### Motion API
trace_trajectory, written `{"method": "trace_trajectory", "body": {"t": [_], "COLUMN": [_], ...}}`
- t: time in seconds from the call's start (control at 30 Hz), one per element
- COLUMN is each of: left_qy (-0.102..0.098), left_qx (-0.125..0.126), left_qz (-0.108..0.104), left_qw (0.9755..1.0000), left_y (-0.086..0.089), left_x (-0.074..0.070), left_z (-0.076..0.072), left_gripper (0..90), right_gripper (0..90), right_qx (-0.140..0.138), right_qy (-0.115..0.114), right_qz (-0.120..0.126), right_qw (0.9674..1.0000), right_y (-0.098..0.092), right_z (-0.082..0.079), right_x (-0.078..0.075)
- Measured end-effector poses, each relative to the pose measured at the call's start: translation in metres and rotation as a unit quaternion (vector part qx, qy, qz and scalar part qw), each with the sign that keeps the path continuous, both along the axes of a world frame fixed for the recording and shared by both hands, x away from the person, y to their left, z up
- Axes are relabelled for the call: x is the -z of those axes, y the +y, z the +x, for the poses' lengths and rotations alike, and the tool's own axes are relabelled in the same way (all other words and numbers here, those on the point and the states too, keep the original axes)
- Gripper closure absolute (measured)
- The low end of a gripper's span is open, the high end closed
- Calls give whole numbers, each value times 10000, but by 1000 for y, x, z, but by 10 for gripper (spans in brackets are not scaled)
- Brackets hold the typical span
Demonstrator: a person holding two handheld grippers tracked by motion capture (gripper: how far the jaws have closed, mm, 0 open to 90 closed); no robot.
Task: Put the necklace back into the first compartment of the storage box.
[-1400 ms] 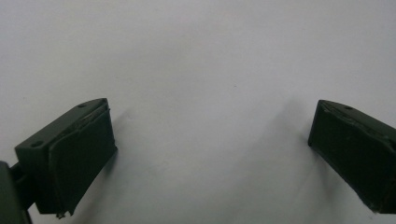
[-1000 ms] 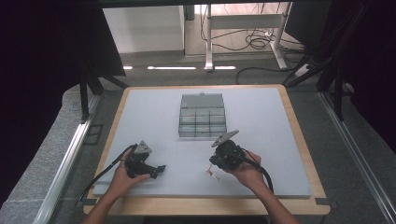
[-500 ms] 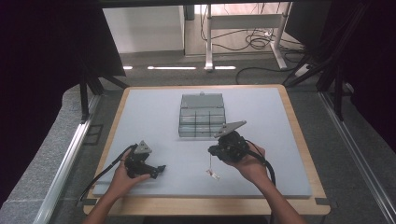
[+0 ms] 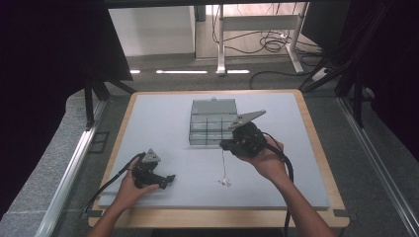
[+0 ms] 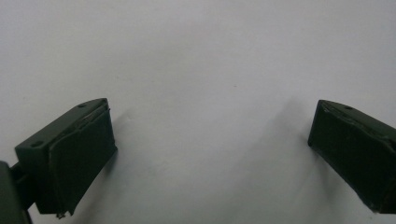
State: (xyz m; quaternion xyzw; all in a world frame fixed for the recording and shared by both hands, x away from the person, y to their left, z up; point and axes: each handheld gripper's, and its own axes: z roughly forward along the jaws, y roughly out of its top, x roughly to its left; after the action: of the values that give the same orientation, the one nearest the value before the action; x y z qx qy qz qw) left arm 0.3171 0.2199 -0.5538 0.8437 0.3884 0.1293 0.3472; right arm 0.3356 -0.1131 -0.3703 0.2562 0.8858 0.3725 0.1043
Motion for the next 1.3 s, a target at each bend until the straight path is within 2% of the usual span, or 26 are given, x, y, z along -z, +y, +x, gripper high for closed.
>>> {"method": "trace_trajectory", "body": {"t": [0.03, 0.67, 1.1, 1.3], "left_qy": [0, -1, -7, -13], "left_qx": [1, 7, 5, 1], "left_qz": [1, 9, 5, 8], "left_qw": [10000, 10000, 10000, 10000], "left_y": [0, 0, 0, 0], "left_x": [0, 0, 0, 0], "left_z": [0, 0, 0, 0], "left_gripper": [1, 2, 2, 2], "right_gripper": [841, 841, 841, 841], "right_qx": [0, 3, 57, 57], "right_qy": [-52, -323, -293, -352], "right_qz": [28, 167, 330, 373], "right_qw": [10000, 9993, 9990, 9987], "right_y": [1, 9, 12, 15], "right_z": [-1, 5, 13, 17], "right_x": [-7, -55, -82, -93]}}
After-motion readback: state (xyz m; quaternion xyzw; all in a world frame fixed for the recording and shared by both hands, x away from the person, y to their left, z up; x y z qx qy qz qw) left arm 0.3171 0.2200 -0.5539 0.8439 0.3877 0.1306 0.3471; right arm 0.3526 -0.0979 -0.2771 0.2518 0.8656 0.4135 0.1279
